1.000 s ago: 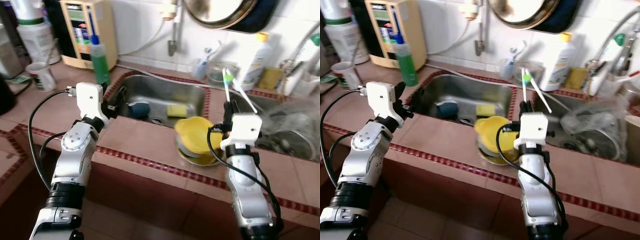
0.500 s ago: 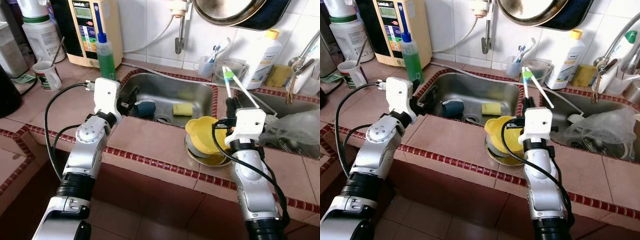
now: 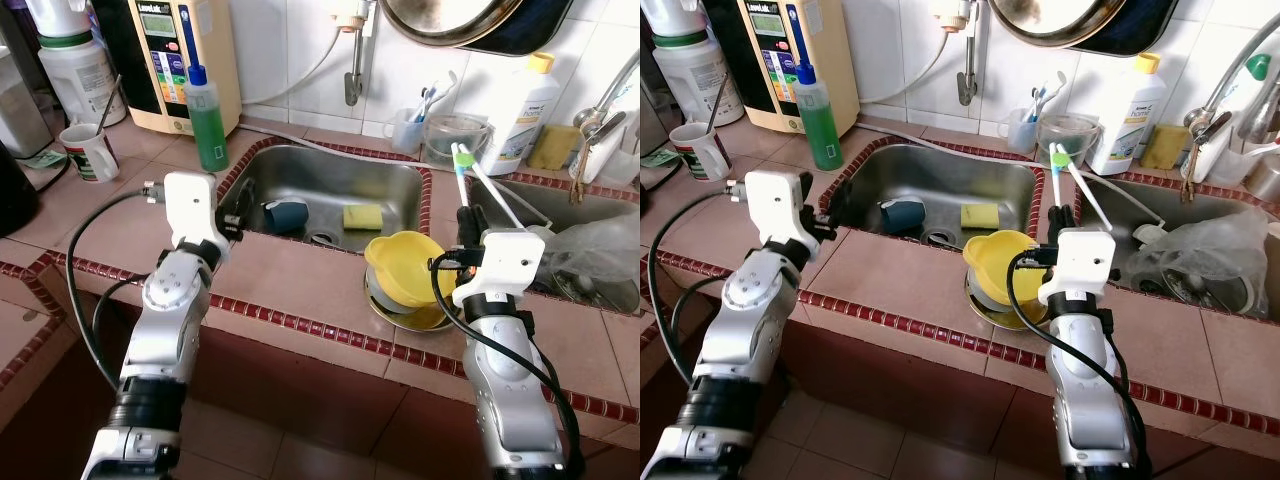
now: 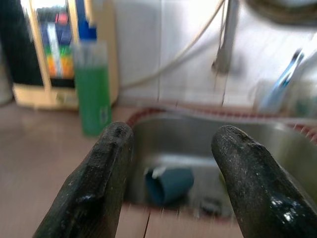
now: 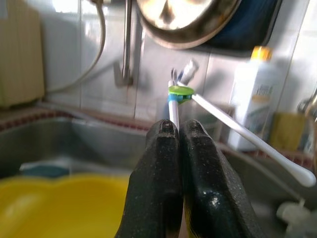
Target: Kitchen organization
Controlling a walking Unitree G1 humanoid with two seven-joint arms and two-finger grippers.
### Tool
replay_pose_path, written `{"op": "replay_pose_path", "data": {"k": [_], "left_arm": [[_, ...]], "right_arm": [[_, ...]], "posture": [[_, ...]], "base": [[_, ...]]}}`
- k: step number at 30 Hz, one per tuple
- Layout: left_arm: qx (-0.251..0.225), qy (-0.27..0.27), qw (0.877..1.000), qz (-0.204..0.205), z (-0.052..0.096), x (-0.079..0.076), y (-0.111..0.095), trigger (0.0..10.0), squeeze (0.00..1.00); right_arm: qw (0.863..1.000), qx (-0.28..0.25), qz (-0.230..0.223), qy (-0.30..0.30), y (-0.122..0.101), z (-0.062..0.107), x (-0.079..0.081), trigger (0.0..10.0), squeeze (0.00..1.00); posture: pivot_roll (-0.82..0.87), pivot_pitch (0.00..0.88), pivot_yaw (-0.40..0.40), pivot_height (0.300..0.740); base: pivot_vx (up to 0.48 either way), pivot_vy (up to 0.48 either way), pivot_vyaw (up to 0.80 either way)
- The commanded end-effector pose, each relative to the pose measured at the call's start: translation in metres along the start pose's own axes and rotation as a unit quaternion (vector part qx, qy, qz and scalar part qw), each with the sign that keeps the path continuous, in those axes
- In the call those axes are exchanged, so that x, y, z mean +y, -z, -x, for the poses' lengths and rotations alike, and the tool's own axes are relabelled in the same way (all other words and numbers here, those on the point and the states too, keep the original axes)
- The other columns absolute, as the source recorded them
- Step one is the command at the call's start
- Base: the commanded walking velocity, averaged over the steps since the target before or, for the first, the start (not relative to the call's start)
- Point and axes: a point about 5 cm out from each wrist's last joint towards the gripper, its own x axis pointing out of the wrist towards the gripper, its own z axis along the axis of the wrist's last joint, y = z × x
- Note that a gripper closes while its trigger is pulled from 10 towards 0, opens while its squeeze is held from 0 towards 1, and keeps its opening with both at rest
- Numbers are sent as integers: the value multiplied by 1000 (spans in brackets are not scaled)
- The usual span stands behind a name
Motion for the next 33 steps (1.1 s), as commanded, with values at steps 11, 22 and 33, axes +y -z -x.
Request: {"op": "replay_pose_path", "data": {"k": [11,22,33], "left_arm": [[31,-18,999,35,20,0,7,10000,0],[35,25,999,27,9,-15,5,10000,0],[40,49,998,25,8,-22,6,10000,0]], "right_arm": [[999,-2,3,-34,-4,3,11,10000,0],[1000,-6,13,3,-7,10,-4,10000,0],[1000,-1,13,8,-6,16,-4,10000,0]], "posture": [[-11,0,23,740],[-102,0,93,740],[-103,0,84,740]], "base": [[0,0,0],[0,0,0],[0,0,0]]}}
